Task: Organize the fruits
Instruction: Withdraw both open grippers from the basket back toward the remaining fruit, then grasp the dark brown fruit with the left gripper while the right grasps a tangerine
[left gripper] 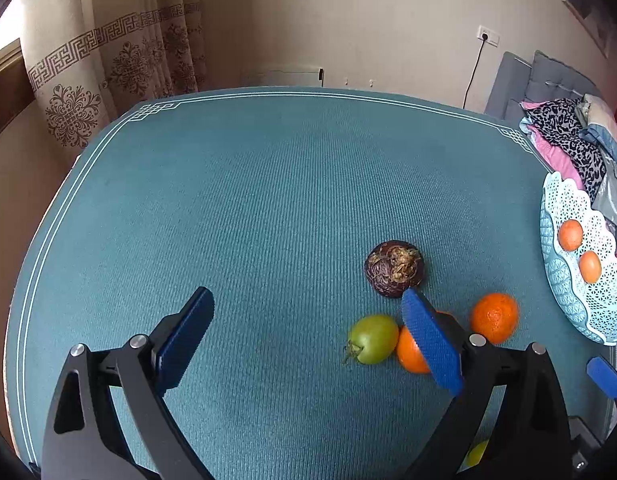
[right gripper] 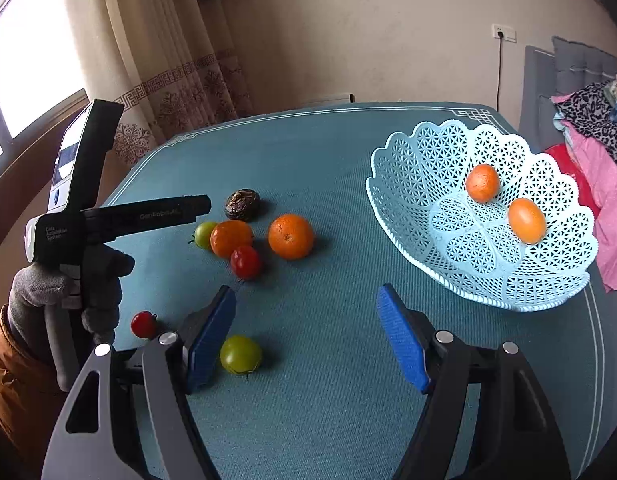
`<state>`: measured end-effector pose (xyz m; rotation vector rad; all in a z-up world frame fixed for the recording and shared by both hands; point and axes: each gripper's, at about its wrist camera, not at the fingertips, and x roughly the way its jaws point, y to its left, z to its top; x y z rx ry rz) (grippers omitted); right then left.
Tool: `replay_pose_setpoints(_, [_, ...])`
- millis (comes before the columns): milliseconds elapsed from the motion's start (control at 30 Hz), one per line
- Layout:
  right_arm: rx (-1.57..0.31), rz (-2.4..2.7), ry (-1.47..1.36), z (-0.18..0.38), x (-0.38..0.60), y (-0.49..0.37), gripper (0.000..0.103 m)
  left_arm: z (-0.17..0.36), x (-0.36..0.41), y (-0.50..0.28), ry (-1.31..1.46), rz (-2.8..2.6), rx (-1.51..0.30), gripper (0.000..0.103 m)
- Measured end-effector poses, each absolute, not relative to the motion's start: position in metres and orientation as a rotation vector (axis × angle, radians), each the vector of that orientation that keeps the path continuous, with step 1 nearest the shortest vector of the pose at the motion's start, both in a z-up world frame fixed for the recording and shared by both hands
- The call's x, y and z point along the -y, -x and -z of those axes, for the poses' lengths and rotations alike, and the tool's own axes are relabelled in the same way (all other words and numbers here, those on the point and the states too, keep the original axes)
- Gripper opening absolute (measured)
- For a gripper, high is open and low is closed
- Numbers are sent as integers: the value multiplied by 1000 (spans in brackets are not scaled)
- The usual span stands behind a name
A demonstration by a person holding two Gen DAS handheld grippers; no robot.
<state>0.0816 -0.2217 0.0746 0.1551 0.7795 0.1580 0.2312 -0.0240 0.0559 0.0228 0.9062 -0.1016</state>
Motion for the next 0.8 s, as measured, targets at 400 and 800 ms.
replay_pose_setpoints(400, [-809,-180,-164,-67,215,-94,73,-46,56,-263,-76,165,-961,92])
replay_pose_setpoints(800, [-835,-196,-132,-60,205,-113,73,-36,72,-274,-84,241,-988,55])
